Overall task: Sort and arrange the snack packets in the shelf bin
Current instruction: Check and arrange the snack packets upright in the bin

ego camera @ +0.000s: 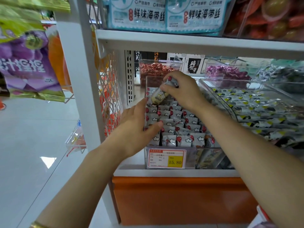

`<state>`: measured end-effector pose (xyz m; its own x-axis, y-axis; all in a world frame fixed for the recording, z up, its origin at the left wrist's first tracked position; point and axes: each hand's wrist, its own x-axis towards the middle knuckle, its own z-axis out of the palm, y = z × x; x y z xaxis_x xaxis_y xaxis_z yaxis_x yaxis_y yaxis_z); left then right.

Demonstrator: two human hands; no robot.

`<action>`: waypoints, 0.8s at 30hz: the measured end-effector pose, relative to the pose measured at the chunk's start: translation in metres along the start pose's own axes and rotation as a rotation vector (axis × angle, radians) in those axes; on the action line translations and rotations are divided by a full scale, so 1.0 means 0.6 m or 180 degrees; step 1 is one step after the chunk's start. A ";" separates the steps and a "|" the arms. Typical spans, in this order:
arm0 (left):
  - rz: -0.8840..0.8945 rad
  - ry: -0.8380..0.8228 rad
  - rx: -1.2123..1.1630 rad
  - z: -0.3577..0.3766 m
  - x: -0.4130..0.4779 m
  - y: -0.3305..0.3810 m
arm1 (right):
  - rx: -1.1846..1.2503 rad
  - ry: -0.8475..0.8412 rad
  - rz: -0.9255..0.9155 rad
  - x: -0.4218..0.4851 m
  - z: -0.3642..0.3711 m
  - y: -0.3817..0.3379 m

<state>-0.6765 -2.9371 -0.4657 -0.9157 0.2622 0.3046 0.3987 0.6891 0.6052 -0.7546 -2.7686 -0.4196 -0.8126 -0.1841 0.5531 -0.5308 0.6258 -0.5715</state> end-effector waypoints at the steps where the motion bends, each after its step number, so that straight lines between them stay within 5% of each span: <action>1: 0.0002 -0.0004 0.0000 0.000 0.000 -0.001 | 0.0009 -0.0043 -0.0035 0.000 0.000 0.000; 11: -0.0025 -0.0086 -0.0097 0.002 0.000 -0.003 | -0.0729 -0.0397 -0.0491 0.015 0.022 -0.005; 18: -0.0067 -0.0126 -0.0099 -0.004 -0.004 -0.002 | -0.0804 -0.0759 -0.0249 0.021 0.035 -0.006; 22: -0.0107 -0.0188 -0.0174 -0.004 -0.004 0.000 | -0.2005 -0.1128 -0.0569 0.004 0.048 0.012; 24: -0.0111 -0.0186 -0.0194 -0.004 -0.004 0.000 | -0.2005 -0.1325 -0.0472 0.008 0.044 0.010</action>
<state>-0.6738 -2.9394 -0.4645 -0.9297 0.2790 0.2404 0.3673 0.6566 0.6588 -0.7681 -2.7861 -0.4364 -0.8336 -0.4917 0.2519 -0.5051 0.8630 0.0130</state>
